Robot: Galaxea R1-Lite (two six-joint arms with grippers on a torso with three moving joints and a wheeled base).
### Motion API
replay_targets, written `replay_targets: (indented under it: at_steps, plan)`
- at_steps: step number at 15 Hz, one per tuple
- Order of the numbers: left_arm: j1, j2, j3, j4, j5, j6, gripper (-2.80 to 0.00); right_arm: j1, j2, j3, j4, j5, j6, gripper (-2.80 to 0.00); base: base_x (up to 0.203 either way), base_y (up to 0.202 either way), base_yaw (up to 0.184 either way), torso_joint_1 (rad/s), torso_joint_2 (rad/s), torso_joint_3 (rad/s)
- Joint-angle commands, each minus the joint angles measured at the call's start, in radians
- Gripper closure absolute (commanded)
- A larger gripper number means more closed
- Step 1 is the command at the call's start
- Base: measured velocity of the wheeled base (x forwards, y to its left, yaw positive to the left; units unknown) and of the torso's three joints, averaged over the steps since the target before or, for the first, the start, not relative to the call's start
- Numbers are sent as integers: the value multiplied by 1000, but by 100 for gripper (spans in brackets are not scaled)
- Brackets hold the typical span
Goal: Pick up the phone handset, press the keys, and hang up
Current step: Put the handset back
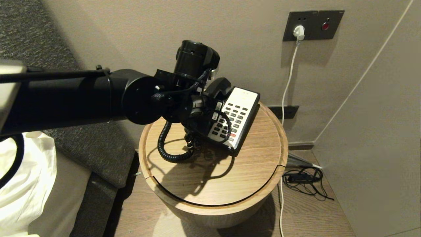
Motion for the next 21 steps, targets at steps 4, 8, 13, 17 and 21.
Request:
replay_targets:
  at_steps: [4,8,13,17,21]
  plan:
    - [2,18,-4,11,2,3,0,1,6,-4,0,22,32,0,0,0,0,0,0,0]
    - [0,19,-4,15,2,2,-280,1,5,-3,1,22,32,0,0,0,0,0,0,0]
    - [-2,5,-8,13,3,-3,-280,1,3,0,3,22,32,0,0,0,0,0,0,0]
    - [-4,-1,-6,14,2,-3,-280,1,3,-1,2,22,32,0,0,0,0,0,0,0]
    - [-3,-5,1,18,2,-6,0,1,4,0,-2,22,32,0,0,0,0,0,0,0]
